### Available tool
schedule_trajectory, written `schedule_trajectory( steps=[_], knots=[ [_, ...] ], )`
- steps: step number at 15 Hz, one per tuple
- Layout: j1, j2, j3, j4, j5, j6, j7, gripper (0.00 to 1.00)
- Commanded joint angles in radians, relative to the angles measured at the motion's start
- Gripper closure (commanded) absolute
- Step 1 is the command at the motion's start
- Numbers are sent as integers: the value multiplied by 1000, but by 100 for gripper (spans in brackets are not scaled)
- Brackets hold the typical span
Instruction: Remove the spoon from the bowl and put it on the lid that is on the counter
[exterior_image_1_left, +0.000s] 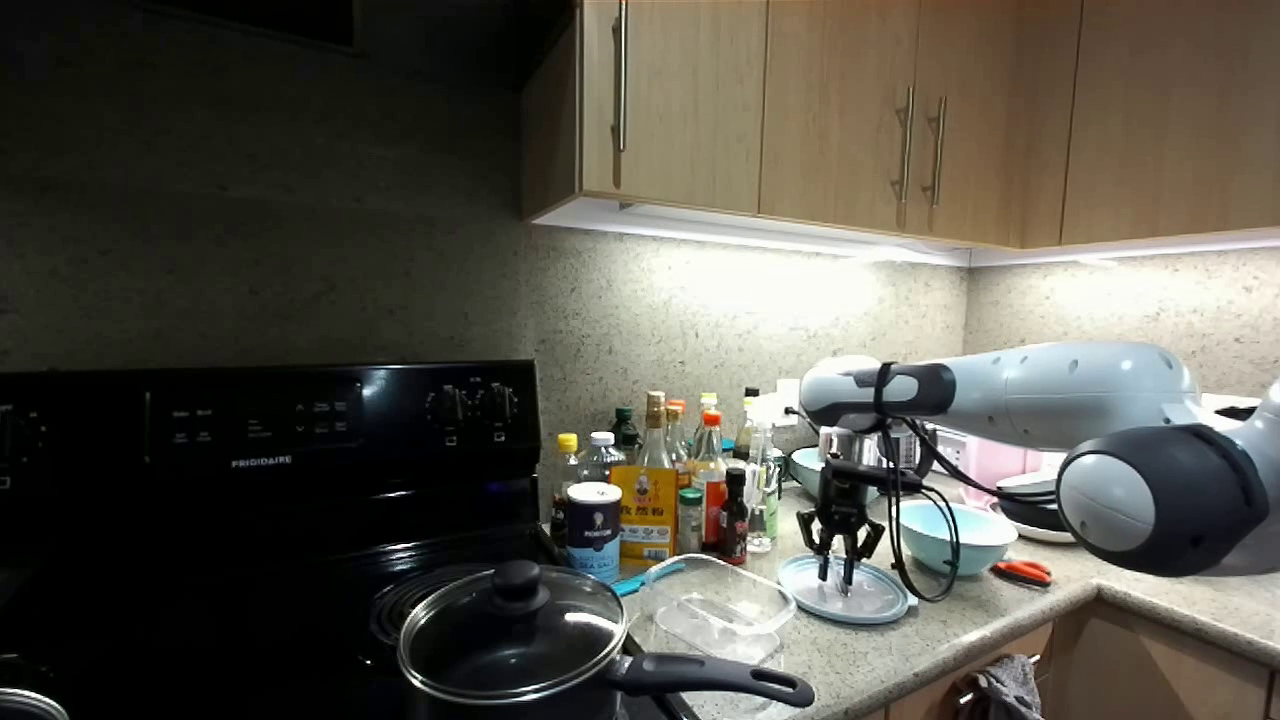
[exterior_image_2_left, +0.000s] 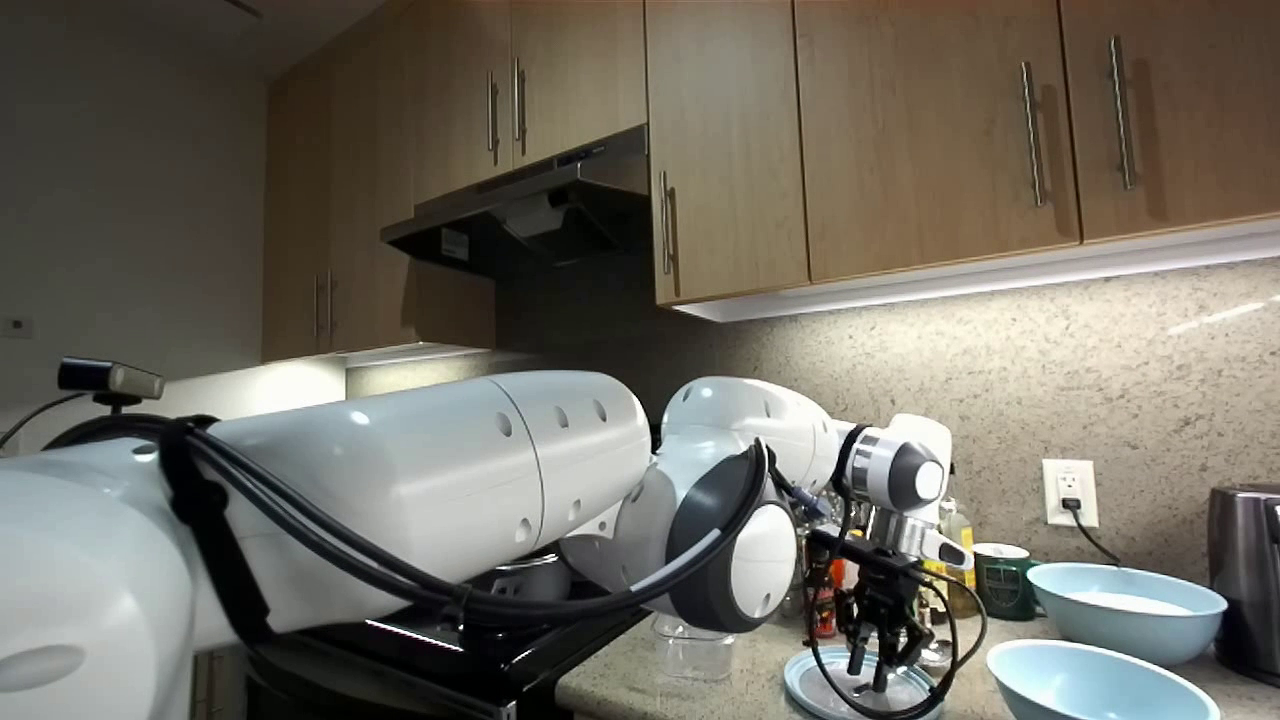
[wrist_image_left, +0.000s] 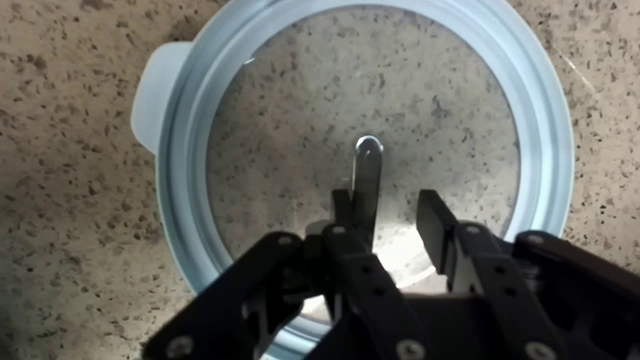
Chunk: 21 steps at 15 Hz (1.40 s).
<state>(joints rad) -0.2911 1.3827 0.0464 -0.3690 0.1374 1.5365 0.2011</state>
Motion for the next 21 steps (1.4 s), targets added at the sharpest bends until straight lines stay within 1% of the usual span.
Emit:
schedule_trajectory(
  steps=[1, 2, 4, 5, 7, 13, 14, 18, 20, 21],
  knots=[
    [-22, -15, 15, -16, 21, -10, -59, 91],
    [-25, -15, 15, -16, 21, -11, -61, 94],
    [-28, -15, 17, -18, 23, -14, -55, 96],
    [-28, -17, 18, -18, 23, -17, -54, 93],
    [-23, -25, 20, -23, 22, -38, -43, 93],
    [14, -51, 5, -38, -1, -221, -31, 95],
    [19, -49, 2, -33, -2, -236, -27, 95],
    [23, -46, 4, -28, 6, -268, -21, 94],
    [31, -43, -12, -22, -9, -260, -1, 95],
    [34, -42, -23, -16, -16, -244, 16, 69]
  ],
)
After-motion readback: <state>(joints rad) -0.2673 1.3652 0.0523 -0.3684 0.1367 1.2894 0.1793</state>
